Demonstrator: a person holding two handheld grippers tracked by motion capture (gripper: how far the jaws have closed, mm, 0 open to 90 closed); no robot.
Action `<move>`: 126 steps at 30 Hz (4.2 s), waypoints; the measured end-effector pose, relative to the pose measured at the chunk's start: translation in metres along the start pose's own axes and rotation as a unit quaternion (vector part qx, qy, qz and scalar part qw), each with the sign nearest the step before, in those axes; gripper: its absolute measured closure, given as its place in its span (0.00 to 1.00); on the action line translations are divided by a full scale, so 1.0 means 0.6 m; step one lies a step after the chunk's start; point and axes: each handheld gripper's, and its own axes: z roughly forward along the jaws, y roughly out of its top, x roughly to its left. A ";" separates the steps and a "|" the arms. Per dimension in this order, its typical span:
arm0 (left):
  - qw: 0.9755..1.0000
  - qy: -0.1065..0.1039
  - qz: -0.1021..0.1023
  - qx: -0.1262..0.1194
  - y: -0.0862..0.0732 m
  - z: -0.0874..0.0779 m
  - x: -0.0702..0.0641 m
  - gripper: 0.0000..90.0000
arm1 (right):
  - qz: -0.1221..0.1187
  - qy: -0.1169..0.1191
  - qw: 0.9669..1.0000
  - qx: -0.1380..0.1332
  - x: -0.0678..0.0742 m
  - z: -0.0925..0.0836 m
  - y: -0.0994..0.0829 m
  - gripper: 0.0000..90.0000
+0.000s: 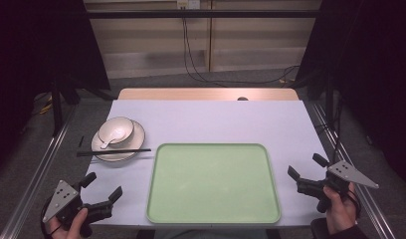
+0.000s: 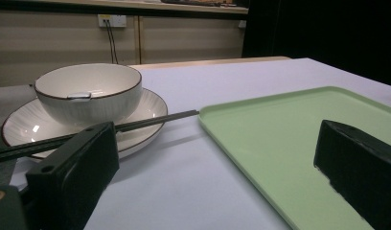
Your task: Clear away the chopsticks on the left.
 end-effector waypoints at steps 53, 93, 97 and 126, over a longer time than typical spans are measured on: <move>0.984 -0.073 0.089 0.137 0.053 0.087 0.199 0.27 | -0.031 0.038 0.999 0.013 0.020 0.012 -0.002 0.01; 0.940 -0.126 0.206 0.241 0.053 0.169 0.245 0.79 | -0.031 0.045 0.998 0.015 0.026 0.016 -0.003 0.01; 0.935 -0.130 0.214 0.252 0.055 0.176 0.248 0.80 | -0.033 0.049 0.998 0.017 0.026 0.015 -0.003 0.01; 0.903 -0.189 0.241 0.301 0.062 0.209 0.240 0.88 | -0.023 0.042 0.999 0.018 0.024 0.018 -0.004 0.01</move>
